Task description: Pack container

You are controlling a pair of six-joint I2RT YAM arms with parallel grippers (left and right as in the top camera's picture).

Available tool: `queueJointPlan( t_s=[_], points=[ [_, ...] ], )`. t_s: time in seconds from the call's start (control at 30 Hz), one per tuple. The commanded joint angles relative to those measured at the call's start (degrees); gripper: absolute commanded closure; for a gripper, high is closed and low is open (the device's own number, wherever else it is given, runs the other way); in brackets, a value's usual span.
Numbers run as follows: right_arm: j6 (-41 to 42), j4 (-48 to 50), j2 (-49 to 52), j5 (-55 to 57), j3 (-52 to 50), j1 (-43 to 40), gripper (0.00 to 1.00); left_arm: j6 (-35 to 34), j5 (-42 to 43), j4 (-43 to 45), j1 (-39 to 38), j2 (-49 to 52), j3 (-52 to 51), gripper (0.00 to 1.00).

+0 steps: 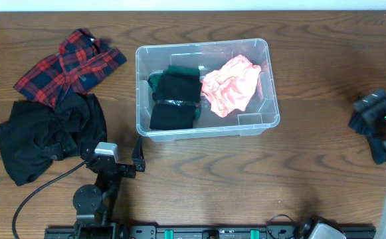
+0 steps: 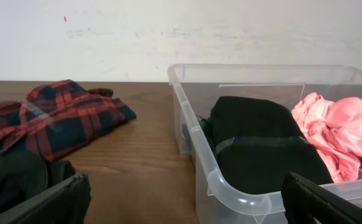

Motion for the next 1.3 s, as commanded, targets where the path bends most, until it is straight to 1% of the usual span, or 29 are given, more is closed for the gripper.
queueJointPlan(
  t_s=[0.0, 0.07, 0.17, 0.27, 0.43, 0.53, 0.67, 0.8, 0.9, 1.13, 1.27],
  points=[
    [-4.44, 0.59, 3.39, -3.32, -0.92, -7.19, 0.01, -0.11, 0.33, -1.81, -0.17, -0.04, -1.11, 0.02],
    [-6.21, 1.38, 5.66, -6.43, -0.92, -11.3, 0.01, -0.11, 0.33, -1.81, -0.17, -0.04, -1.11, 0.02],
    [-10.51, 3.74, 10.12, -14.47, -0.92, -16.59, 0.01, -0.11, 0.33, -1.81, -0.17, -0.04, -1.11, 0.02],
    [-10.86, 4.04, 15.52, -18.78, -0.92, -21.51, 0.01, -0.11, 0.33, -1.81, -0.17, -0.04, -1.11, 0.02],
    [-10.86, 2.73, 21.46, -18.45, -0.92, -27.52, 0.01, -0.11, 0.33, -1.81, -0.17, -0.04, -1.11, 0.02],
    [-10.84, 1.9, 23.02, -17.73, -0.92, -30.03, 0.02, -0.11, 0.33, -1.81, -0.17, -0.04, -1.11, 0.02],
    [-8.63, 1.53, 23.12, -16.72, -1.03, -32.37, 0.03, -0.11, 0.33, -1.81, -0.17, -0.04, -1.11, 0.02],
    [-6.95, 1.4, 23.12, -14.51, -1.16, -34.86, 0.02, -0.11, 0.33, -1.81, -0.17, -0.04, -1.11, 0.02],
    [-6.99, 2.34, 23.12, -14.34, -1.73, -36.83, 0.02, -0.11, 0.33, -1.81, -0.17, -0.04, -1.11, 0.02],
    [-6.84, 5.88, 23.12, -14.47, -7.23, -41.05, 0.03, -0.11, 0.33, -1.81, -0.17, -0.04, -1.11, 0.02],
    [-5.68, 6.05, 23.12, -14.58, -9.18, -43.04, 0.03, -0.11, 0.33, -1.81, -0.17, -0.04, -1.11, 0.02]
  ],
)
